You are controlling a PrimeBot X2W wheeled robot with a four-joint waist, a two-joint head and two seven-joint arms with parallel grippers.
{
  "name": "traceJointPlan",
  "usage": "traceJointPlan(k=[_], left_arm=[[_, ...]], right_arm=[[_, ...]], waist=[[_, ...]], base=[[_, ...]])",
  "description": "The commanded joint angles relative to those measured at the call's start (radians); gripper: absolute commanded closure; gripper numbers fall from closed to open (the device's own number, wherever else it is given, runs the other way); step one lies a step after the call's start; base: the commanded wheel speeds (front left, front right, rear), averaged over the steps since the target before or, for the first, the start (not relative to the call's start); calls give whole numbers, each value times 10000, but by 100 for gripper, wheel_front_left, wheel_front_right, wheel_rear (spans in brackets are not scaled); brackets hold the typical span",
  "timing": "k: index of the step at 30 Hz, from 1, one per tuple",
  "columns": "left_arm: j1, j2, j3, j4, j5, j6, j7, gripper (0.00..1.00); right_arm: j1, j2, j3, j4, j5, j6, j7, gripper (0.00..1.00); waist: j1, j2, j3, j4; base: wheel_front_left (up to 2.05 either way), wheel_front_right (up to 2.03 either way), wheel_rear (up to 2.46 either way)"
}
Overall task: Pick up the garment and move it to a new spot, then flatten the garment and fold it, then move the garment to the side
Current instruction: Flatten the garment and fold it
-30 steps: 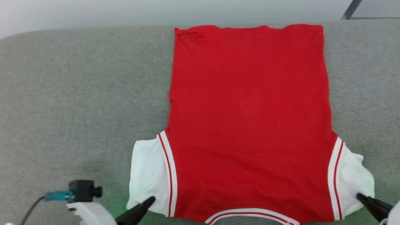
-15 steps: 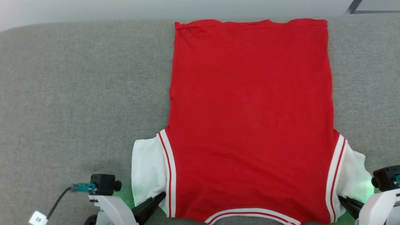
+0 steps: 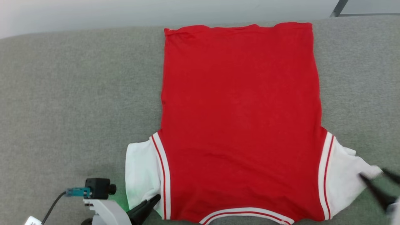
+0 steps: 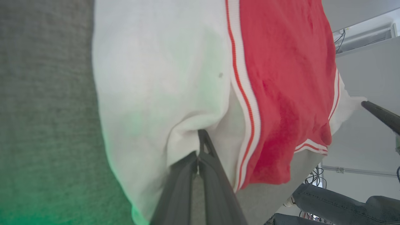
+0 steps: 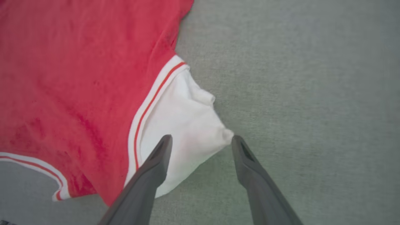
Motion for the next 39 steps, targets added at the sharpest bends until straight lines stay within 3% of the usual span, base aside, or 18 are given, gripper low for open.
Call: traceJointPlan(k=[1,6,8,13,19,24,30,37,38,39], left_arm=[[7,-222,-227,203,96,165,123,100],[-278,-380,-288,-187,120,52,77,100],[-399,-483,-273,-386,65,-21,-3,100],[-798,-691,-401,-863,238,-100,-61,100],[-1457,-948,-777,-1116,421,-330,108,100],[-1944,-1089,-949,-893,322,-448,136,100],[-2353,-1143,-1191,-515,301,-465,-15,100],[-2611,-1005,-1192,-318,93,-441,-236,100],[-2660,-990,-1204,-280,75,-442,-256,100],[-2718,-993,-1233,-261,47,-444,-292,100]], right_arm=[[176,-195,-794,-749,220,-9,466,0],[-570,-154,-2095,-1749,864,-9,1419,0],[-1563,-22,-2342,-1465,979,-9,1755,0],[-4886,-18,-1378,572,267,-7,2365,0],[-8841,-143,-469,3724,-1449,-9,3027,0],[-11174,-346,-177,6050,-2946,-9,3742,0],[-12477,-142,-375,7985,-3963,-9,4013,0],[-12642,384,-424,9294,-4441,0,4540,0],[-12655,452,-375,9359,-4446,0,4518,33],[-12669,498,-320,9364,-4404,2,4413,79]], waist=[[0,0,206,293],[0,0,477,706],[0,0,644,910],[0,0,1287,1545],[0,0,2244,2388],[0,0,2978,2852],[0,0,3514,3158],[0,0,3781,3050],[0,0,3779,3026],[0,0,3763,3004]], base=[[0,0,0],[0,0,0],[0,0,0],[0,0,0],[0,0,0],[0,0,0],[0,0,0],[0,0,0],[0,0,0],[0,0,0]])
